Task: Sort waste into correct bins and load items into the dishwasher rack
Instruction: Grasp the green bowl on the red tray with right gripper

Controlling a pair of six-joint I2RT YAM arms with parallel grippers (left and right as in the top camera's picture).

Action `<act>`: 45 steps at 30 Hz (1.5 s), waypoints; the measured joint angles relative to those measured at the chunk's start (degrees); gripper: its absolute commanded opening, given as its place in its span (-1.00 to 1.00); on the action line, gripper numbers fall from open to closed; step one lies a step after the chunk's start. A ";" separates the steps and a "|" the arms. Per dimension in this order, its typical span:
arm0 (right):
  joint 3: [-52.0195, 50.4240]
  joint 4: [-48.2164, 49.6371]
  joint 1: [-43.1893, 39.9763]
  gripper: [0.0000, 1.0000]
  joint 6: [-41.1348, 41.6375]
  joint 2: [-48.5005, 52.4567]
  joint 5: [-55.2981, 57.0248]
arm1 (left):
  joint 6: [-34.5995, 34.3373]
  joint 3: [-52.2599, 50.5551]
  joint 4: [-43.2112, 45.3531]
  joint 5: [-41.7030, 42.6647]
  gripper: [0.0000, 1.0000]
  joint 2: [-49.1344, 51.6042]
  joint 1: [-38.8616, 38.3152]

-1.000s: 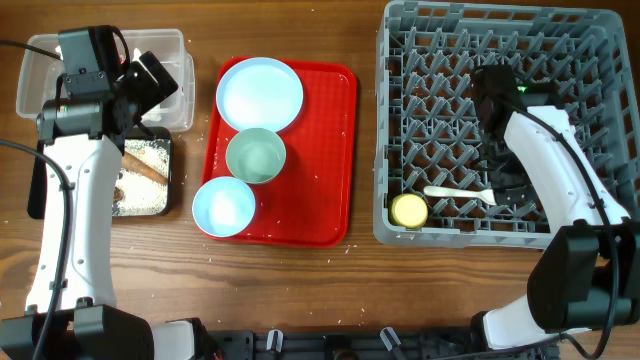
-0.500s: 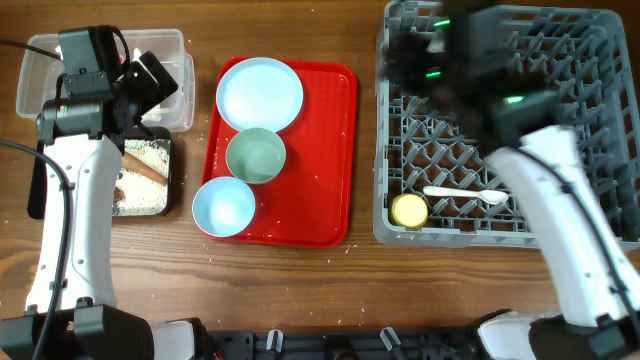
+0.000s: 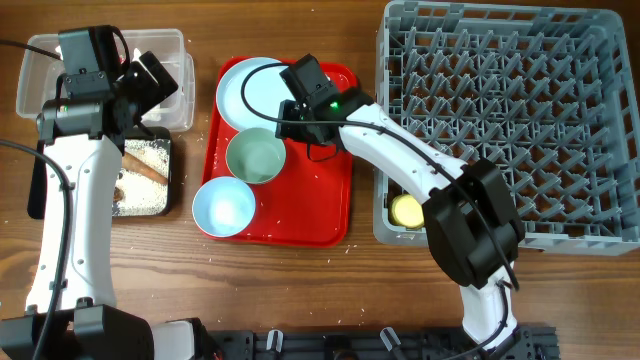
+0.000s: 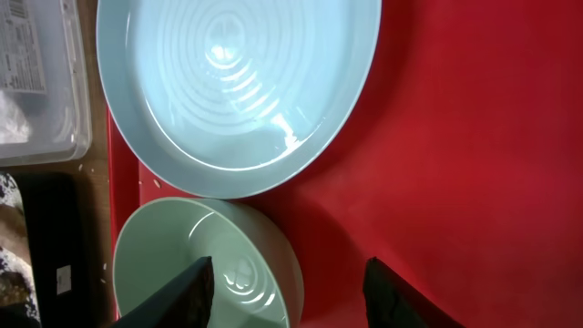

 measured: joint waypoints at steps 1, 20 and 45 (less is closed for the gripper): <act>0.00 -0.02 0.00 -0.06 0.04 0.02 -0.17 | 0.00 0.00 0.02 -0.02 1.00 0.00 0.00; -5.70 -0.26 4.26 -0.91 6.51 2.14 -1.44 | -0.15 0.00 0.02 0.00 1.00 0.00 0.00; -3.87 19.91 -13.90 -0.91 -22.67 -15.98 65.66 | -0.15 0.00 0.00 -0.02 1.00 0.00 0.00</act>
